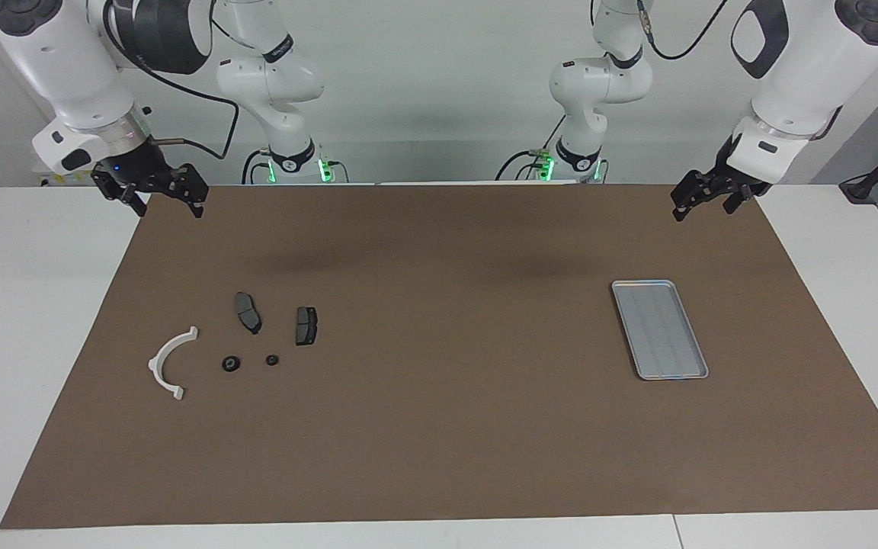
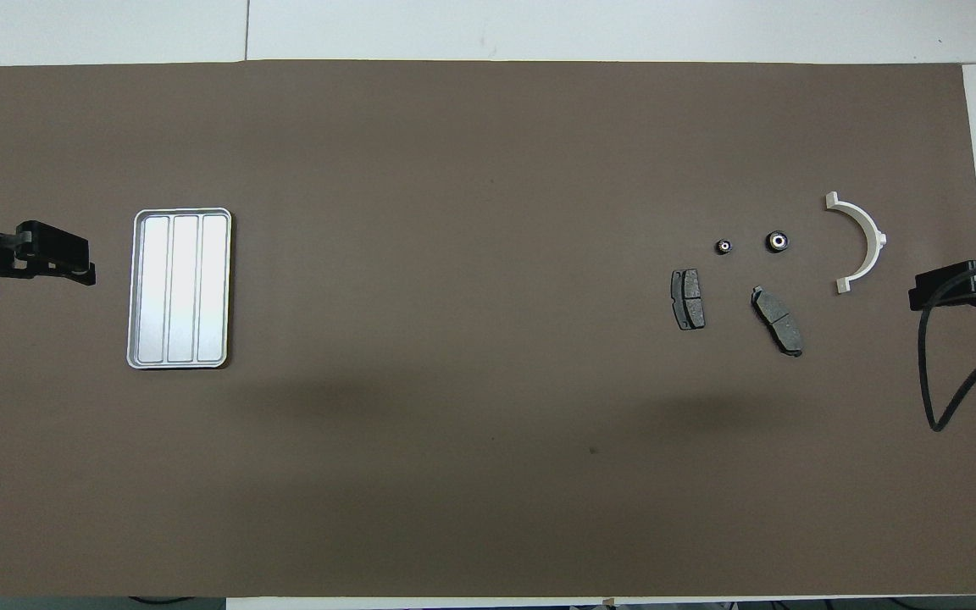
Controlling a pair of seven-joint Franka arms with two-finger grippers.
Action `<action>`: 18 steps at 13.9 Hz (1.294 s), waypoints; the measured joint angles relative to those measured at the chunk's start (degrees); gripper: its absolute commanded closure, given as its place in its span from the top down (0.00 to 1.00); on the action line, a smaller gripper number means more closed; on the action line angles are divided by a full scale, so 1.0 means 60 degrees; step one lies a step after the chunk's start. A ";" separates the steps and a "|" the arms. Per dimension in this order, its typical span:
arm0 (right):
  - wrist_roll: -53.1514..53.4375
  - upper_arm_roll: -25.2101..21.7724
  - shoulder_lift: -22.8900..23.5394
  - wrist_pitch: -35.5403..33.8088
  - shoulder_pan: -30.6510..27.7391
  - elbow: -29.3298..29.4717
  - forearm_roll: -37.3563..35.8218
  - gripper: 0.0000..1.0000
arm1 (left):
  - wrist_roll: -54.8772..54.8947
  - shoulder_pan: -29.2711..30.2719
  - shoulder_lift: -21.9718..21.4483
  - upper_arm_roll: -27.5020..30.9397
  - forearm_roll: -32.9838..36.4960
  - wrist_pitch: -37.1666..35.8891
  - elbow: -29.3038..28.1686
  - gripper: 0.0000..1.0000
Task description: Pick bearing gear from pile to tray
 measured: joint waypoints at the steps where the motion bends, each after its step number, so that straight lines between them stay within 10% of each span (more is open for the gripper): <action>1: 0.0000 0.0000 0.0000 0.0000 0.0000 0.0000 0.0000 1.00 | 0.0000 0.0000 0.0000 0.0000 0.0000 0.0000 0.0000 1.00; 11: 0.0000 -0.0010 0.0101 0.0613 -0.0014 -0.0233 0.0012 1.00 | 0.0000 0.0000 0.0000 0.0000 0.0000 0.0000 0.0000 1.00; 18: -0.0199 -0.0012 0.2145 0.2815 -0.0036 -0.0490 0.0012 1.00 | 0.0000 0.0000 -0.0001 0.0000 0.0000 0.0000 0.0000 1.00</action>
